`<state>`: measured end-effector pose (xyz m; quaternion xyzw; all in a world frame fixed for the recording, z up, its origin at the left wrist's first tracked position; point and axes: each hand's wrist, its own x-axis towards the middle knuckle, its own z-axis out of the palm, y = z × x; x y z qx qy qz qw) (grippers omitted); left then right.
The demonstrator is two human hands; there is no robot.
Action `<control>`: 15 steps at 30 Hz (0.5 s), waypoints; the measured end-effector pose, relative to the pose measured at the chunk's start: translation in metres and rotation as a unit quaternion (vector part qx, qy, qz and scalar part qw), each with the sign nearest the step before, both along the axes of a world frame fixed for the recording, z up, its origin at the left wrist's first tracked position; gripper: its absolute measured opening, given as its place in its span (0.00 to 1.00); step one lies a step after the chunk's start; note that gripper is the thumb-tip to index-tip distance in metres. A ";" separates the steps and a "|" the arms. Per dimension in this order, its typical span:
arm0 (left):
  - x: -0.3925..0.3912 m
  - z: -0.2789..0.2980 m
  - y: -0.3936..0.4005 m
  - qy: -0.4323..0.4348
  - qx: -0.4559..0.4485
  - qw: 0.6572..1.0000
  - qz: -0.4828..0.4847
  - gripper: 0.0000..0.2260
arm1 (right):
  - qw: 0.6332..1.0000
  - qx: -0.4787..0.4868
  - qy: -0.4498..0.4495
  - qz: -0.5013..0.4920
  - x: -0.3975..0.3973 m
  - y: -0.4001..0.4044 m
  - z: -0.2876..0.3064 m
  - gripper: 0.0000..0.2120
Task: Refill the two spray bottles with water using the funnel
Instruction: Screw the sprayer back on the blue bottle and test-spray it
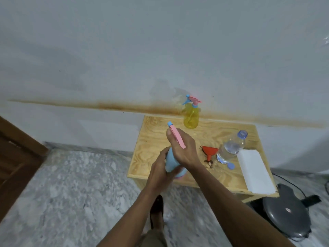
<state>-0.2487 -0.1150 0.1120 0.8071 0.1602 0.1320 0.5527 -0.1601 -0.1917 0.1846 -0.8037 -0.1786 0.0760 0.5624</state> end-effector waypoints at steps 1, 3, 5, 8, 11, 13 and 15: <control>0.012 0.002 0.010 -0.004 -0.003 1.000 0.012 0.32 | 1.000 0.000 -0.004 -0.005 0.010 0.010 -0.001 0.12; 0.038 0.002 0.030 -0.024 -0.005 0.999 0.034 0.31 | 1.000 -0.001 -0.005 -0.018 0.030 0.028 -0.004 0.10; 0.062 0.001 0.050 -0.055 0.013 0.997 0.050 0.30 | 0.999 -0.023 -0.031 -0.024 0.050 0.042 -0.011 0.12; 0.095 -0.014 0.082 -0.051 0.030 0.996 0.063 0.29 | 0.995 -0.051 -0.071 -0.040 0.077 0.063 -0.021 0.11; 0.126 -0.030 0.109 -0.026 0.026 0.997 0.073 0.32 | 0.994 -0.071 -0.063 -0.049 0.105 0.084 -0.025 0.11; 0.143 -0.036 0.121 -0.015 0.019 0.997 0.077 0.34 | 0.996 -0.069 -0.037 -0.048 0.123 0.096 -0.029 0.09; 0.158 -0.042 0.133 -0.012 0.012 0.997 0.075 0.36 | 0.996 -0.071 -0.025 -0.044 0.139 0.105 -0.033 0.08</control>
